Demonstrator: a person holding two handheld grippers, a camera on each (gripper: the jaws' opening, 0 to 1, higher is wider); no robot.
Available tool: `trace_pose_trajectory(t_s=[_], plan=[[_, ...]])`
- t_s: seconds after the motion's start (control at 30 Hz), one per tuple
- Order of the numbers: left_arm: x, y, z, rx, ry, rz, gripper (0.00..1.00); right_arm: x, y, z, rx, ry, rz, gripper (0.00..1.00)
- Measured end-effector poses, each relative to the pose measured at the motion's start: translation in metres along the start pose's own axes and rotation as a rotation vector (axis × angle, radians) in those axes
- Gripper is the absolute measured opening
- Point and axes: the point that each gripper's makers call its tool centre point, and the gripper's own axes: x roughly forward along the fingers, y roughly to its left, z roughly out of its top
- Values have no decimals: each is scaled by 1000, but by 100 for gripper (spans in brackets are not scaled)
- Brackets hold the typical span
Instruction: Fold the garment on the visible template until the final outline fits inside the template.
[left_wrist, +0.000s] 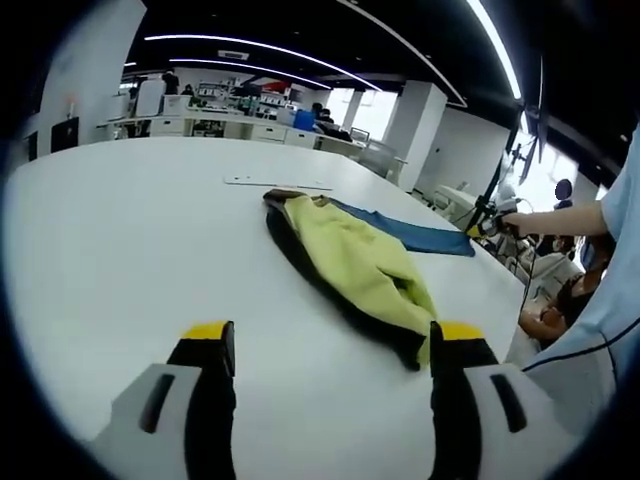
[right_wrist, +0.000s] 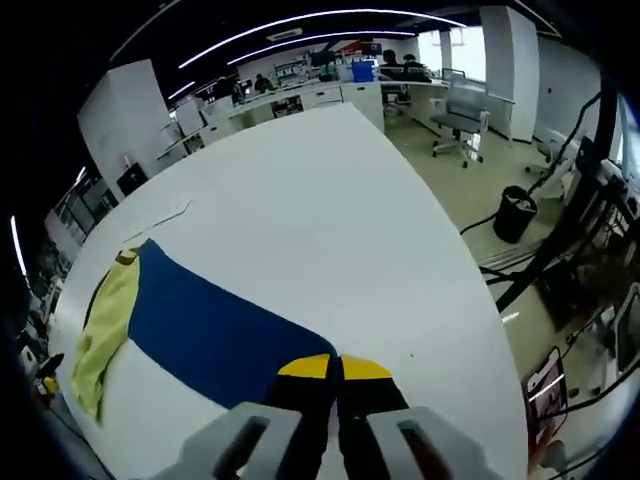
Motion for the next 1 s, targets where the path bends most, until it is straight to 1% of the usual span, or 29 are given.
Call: trace_pose_trajectory(t_s=[0.13,0.23,0.53,0.6,0.67,0.73,0.87,0.93,0.97,1.0], plan=[[-1,1,-2,-4,4,6,78,5,-2,-5,10,8,-12,0],[-2,3,-4,-6,10,9,77,10,-5,-3,16,5,-19,0],[-2,3,-3,-7,6,12,77,13,-11,1,-5,-4,-14,0],[-2,3,-3,-6,5,11,78,13,-13,1,-29,-8,-15,12],[-2,2,-3,-6,4,10,78,11,-13,3,-49,-31,-8,26],[-2,2,-3,-7,3,9,77,10,-12,5,-63,-51,7,33],[-3,1,-4,-8,3,6,78,8,-1,12,-124,-104,71,53],[-3,1,-4,-9,3,5,78,8,5,13,-128,-111,105,62],[-3,1,-4,-9,2,5,78,8,6,13,-133,-112,104,68],[-3,1,-4,-9,1,5,78,7,8,13,-147,-116,111,70]])
